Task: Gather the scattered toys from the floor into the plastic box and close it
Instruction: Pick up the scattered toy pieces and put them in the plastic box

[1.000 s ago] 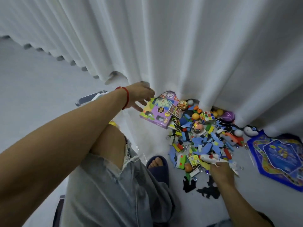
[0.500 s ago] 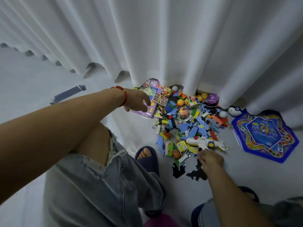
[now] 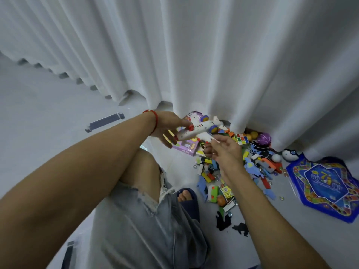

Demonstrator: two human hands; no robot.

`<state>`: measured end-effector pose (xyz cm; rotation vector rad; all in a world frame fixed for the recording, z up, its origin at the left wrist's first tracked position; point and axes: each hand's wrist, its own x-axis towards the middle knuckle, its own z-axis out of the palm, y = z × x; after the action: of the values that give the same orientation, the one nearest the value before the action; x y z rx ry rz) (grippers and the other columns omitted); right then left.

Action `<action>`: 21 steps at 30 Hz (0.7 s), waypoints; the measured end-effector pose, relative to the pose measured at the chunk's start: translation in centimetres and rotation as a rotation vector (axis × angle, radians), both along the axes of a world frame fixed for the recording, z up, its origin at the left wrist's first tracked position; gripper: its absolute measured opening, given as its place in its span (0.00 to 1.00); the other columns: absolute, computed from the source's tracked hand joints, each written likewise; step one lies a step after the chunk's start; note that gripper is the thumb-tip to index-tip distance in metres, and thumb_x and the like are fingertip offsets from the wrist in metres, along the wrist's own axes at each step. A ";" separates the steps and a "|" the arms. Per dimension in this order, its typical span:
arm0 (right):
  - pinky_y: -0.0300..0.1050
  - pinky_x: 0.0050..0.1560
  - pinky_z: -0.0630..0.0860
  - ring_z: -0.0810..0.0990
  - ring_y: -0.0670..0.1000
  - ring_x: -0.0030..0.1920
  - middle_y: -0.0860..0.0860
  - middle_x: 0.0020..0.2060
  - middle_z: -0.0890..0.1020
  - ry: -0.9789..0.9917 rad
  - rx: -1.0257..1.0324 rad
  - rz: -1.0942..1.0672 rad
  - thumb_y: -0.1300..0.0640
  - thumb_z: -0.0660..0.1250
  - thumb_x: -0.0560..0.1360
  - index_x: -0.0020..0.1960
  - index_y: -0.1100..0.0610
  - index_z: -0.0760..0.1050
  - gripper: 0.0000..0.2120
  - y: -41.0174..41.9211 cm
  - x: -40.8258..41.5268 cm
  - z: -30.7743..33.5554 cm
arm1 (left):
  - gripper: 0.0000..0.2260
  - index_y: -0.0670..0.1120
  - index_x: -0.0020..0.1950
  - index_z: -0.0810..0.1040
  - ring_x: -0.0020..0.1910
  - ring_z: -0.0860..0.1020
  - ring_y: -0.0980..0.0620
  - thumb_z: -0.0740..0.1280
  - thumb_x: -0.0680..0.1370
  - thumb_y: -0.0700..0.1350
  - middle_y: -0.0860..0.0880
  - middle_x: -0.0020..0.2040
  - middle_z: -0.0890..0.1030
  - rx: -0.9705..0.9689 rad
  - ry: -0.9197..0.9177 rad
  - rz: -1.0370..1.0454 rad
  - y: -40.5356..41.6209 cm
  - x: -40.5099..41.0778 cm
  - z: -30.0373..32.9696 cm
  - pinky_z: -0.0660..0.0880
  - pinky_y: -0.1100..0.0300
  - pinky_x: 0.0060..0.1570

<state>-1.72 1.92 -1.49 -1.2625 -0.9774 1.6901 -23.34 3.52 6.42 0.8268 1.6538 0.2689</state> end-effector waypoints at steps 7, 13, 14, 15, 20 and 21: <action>0.49 0.45 0.80 0.85 0.52 0.39 0.56 0.45 0.86 -0.105 0.074 0.460 0.63 0.63 0.81 0.59 0.59 0.74 0.08 1.0 -9.3 3.3 | 0.12 0.44 0.50 0.78 0.45 0.81 0.43 0.68 0.78 0.53 0.40 0.48 0.82 0.156 -0.446 0.672 -6.7 -6.4 -1.9 0.82 0.51 0.48; 0.49 0.48 0.83 0.85 0.51 0.49 0.54 0.54 0.82 -0.270 0.112 0.611 0.55 0.65 0.80 0.62 0.52 0.76 0.12 1.0 -10.6 3.5 | 0.17 0.39 0.66 0.74 0.38 0.76 0.52 0.65 0.81 0.49 0.46 0.45 0.79 0.331 -0.273 1.056 -12.6 -9.7 -5.4 0.78 0.65 0.33; 0.48 0.47 0.83 0.85 0.51 0.48 0.55 0.54 0.83 -0.304 0.124 0.613 0.56 0.64 0.80 0.61 0.54 0.77 0.11 0.8 -9.7 3.2 | 0.15 0.41 0.65 0.73 0.37 0.75 0.56 0.64 0.82 0.47 0.46 0.47 0.78 0.344 -0.130 1.054 -13.3 -10.1 -5.6 0.75 0.69 0.30; 0.49 0.46 0.82 0.84 0.51 0.46 0.56 0.53 0.83 -0.337 0.118 0.609 0.58 0.64 0.81 0.60 0.56 0.78 0.10 0.6 -8.7 2.8 | 0.16 0.39 0.68 0.72 0.37 0.74 0.57 0.63 0.82 0.45 0.46 0.51 0.79 0.357 -0.064 1.058 -13.8 -10.4 -5.8 0.75 0.69 0.30; 0.54 0.49 0.81 0.83 0.53 0.45 0.59 0.51 0.83 -0.482 0.046 0.583 0.60 0.63 0.82 0.58 0.57 0.78 0.08 -0.1 -1.1 -0.9 | 0.21 0.41 0.63 0.77 0.53 0.74 0.45 0.72 0.73 0.47 0.43 0.62 0.76 0.288 0.063 0.863 -13.4 -12.0 -4.4 0.76 0.55 0.53; 0.55 0.51 0.82 0.84 0.54 0.46 0.58 0.51 0.83 -0.528 0.027 0.570 0.60 0.64 0.82 0.58 0.57 0.78 0.07 -0.1 0.8 -1.9 | 0.19 0.43 0.58 0.79 0.53 0.75 0.43 0.74 0.70 0.49 0.42 0.61 0.76 0.292 0.037 0.820 -12.5 -12.1 -3.5 0.76 0.49 0.57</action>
<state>-0.88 1.83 -3.39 -1.5485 -1.8039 1.7677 -35.41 -9.03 2.93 0.3143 1.9488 1.0860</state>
